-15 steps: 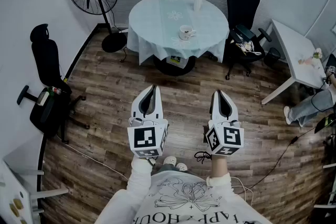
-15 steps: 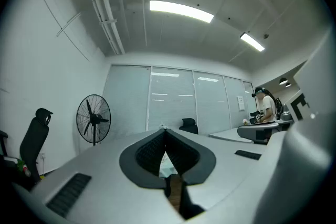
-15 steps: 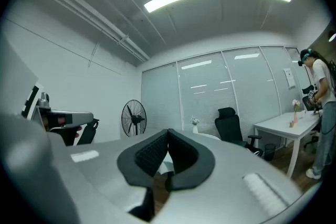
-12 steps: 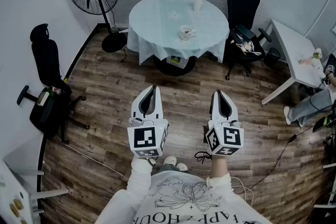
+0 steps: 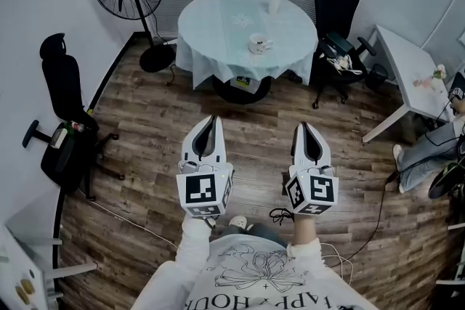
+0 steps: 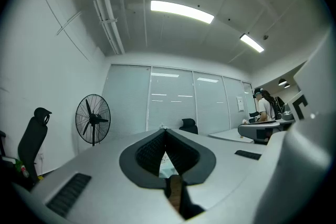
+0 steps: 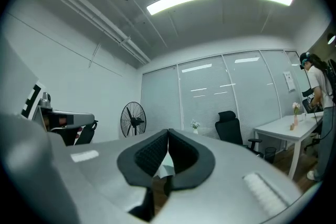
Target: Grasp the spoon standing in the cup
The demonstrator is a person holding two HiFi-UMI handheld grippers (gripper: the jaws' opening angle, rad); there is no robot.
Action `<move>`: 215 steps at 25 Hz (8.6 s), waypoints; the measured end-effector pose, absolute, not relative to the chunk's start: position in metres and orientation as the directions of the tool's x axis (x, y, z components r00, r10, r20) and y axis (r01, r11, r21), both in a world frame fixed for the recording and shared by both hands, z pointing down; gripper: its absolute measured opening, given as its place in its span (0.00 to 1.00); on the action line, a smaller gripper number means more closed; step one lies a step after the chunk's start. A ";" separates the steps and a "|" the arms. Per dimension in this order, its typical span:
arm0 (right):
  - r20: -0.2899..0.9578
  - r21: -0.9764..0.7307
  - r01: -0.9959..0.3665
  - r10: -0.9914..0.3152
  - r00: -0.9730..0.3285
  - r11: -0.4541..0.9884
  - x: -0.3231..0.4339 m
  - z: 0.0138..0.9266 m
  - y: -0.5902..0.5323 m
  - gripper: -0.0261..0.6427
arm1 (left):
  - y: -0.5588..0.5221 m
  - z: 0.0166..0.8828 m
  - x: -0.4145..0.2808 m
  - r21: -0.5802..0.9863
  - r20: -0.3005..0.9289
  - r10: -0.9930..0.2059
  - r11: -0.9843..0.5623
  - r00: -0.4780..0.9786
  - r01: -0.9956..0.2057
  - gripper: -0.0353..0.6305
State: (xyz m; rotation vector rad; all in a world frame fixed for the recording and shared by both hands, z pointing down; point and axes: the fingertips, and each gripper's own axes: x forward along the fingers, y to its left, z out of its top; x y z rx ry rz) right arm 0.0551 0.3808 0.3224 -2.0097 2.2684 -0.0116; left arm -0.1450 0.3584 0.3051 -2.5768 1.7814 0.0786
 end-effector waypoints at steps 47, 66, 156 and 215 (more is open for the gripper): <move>-0.088 -0.116 -0.956 -0.961 -0.261 0.270 0.108 0.327 0.131 0.16 | 0.134 0.319 -0.089 0.005 -0.011 -0.967 -0.253 0.253 -0.967 0.06; -0.066 -0.114 -0.928 -0.934 -0.350 0.356 0.118 0.340 0.006 0.16 | 0.022 0.330 -0.072 0.015 0.004 -0.984 -0.178 0.178 -0.984 0.06; 0.248 -0.150 -0.986 -0.963 -0.104 0.068 0.176 0.476 -0.298 0.17 | -0.256 0.577 0.047 0.091 0.487 -0.519 -0.769 0.702 -0.632 0.19; 0.234 -0.161 -0.984 -0.966 -0.111 0.074 0.192 0.467 -0.295 0.17 | -0.287 0.565 0.077 0.149 0.472 -0.528 -0.742 0.706 -0.654 0.13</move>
